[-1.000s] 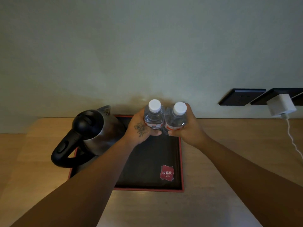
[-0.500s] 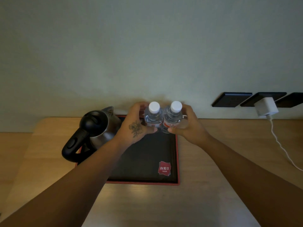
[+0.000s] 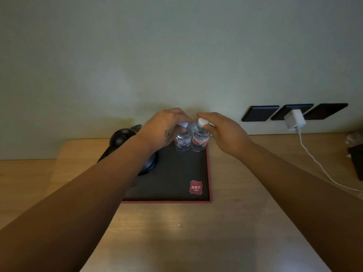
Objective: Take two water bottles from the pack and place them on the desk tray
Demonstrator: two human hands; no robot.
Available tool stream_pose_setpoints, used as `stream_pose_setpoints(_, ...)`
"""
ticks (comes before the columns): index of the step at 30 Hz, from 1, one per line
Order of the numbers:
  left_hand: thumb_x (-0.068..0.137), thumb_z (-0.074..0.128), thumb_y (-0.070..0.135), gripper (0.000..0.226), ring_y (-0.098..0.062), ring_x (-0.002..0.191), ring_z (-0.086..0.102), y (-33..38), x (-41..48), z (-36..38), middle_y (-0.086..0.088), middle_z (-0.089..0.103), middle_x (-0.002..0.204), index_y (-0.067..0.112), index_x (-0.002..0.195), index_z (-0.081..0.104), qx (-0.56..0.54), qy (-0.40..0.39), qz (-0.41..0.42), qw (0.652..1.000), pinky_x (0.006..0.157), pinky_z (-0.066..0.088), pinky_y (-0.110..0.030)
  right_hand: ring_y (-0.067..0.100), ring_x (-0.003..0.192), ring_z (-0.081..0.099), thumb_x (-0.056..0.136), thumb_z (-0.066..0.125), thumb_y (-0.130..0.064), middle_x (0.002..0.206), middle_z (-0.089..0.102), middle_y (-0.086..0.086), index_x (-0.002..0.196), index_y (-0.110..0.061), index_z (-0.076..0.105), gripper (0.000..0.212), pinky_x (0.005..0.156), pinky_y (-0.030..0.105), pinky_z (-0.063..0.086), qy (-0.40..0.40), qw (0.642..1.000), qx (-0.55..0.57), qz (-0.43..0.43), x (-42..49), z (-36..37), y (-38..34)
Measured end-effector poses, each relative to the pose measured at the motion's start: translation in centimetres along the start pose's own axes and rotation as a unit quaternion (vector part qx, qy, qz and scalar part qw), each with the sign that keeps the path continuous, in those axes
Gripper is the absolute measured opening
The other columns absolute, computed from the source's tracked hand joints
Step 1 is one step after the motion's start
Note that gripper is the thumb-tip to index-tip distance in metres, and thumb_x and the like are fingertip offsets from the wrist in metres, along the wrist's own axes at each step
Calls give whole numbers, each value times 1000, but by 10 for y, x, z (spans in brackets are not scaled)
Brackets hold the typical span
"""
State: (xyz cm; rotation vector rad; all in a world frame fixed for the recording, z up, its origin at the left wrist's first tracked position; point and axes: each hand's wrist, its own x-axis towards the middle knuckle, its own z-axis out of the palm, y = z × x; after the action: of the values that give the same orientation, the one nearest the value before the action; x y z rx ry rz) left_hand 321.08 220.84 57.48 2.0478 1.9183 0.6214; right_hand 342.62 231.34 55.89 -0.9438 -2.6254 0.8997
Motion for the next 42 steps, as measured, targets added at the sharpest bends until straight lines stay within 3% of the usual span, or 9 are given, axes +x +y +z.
stream_pose_setpoints(5, 87, 86, 21, 30, -35, 98, 73, -4, 6, -1, -12, 78, 108, 14, 116, 82, -9, 20, -71, 997, 86, 59, -47, 35, 123, 65, 106, 58, -17, 137, 70, 10, 141, -21, 64, 36, 103, 50, 51, -7, 999, -14, 28, 6, -7, -8)
stream_pose_setpoints(12, 81, 88, 45, 36, -29, 88, 69, 1, 11, 5, -7, 75, 95, 17, 102, 82, -13, 39, -144, 989, 77, 57, -42, 34, 120, 66, 105, 59, -16, 133, 72, 10, 138, -19, 65, 33, 101, 50, 52, -5, 999, -12, 41, 6, -7, -10)
stream_pose_setpoints(27, 83, 88, 49, 38, -27, 92, 72, 15, 15, 9, -4, 80, 100, 19, 105, 82, 14, 51, -210, 976, 81, 59, -41, 33, 115, 67, 107, 58, -20, 129, 73, 11, 137, -22, 63, 30, 96, 44, 55, -7, 997, -12, 72, 5, -7, -16)
stream_pose_setpoints(37, 83, 87, 48, 40, -28, 93, 72, 17, 11, 10, -6, 78, 103, 18, 109, 82, 7, 53, -205, 977, 83, 58, -43, 32, 117, 68, 107, 58, -22, 130, 74, 11, 138, -24, 63, 32, 95, 39, 54, 3, 997, 25, 75, 2, 0, -8)
stream_pose_setpoints(42, 88, 83, 47, 40, -30, 95, 69, 17, 9, 10, -6, 73, 102, 16, 113, 80, 4, 24, -198, 980, 80, 53, -36, 30, 132, 62, 108, 57, -26, 145, 66, 9, 149, -23, 57, 41, 109, 45, 51, 4, 997, 43, 71, -1, -1, -6)
